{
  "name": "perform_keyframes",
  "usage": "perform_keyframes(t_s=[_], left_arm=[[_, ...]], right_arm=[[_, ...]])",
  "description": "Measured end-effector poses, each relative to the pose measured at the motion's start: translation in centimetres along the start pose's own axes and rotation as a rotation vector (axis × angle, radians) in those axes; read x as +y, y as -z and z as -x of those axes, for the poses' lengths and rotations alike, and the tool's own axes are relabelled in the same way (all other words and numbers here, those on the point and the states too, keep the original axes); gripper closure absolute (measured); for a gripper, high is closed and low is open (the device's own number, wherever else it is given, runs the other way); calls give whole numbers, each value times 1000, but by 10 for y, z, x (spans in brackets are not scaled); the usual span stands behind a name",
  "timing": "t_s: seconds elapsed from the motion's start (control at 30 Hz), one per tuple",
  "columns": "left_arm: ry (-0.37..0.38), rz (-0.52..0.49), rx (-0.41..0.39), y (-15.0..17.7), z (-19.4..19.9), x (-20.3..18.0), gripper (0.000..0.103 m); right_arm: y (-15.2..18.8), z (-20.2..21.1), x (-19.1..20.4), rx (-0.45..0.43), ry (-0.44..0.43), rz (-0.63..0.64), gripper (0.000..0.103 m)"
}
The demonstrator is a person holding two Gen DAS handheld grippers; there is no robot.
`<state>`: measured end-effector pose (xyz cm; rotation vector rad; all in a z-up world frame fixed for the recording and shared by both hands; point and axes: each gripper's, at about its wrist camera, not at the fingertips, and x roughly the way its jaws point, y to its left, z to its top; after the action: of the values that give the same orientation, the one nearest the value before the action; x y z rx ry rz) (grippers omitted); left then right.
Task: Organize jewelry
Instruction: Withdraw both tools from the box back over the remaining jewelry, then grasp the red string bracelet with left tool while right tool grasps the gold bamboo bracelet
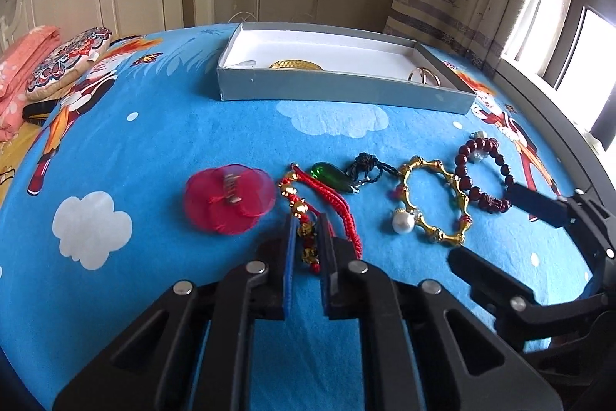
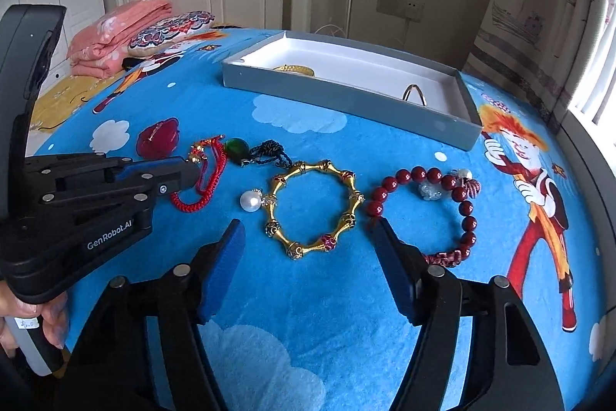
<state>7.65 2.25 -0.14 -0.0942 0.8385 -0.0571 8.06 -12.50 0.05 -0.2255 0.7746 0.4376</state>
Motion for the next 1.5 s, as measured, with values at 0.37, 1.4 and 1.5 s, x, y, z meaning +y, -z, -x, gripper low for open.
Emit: perform_keyframes(t_s=[0.37,1.4,1.5], left_arm=[[14,25,-7,2,2,6,93],[20,33,-7,2,2,7,93],[21,34,-7,2,2,7,93]], right_arm=[[-4,-13,10,45,-36,59,59],[-4,-13,22,34,-2,127,68],[-2,-10,25,23,17,150,81]])
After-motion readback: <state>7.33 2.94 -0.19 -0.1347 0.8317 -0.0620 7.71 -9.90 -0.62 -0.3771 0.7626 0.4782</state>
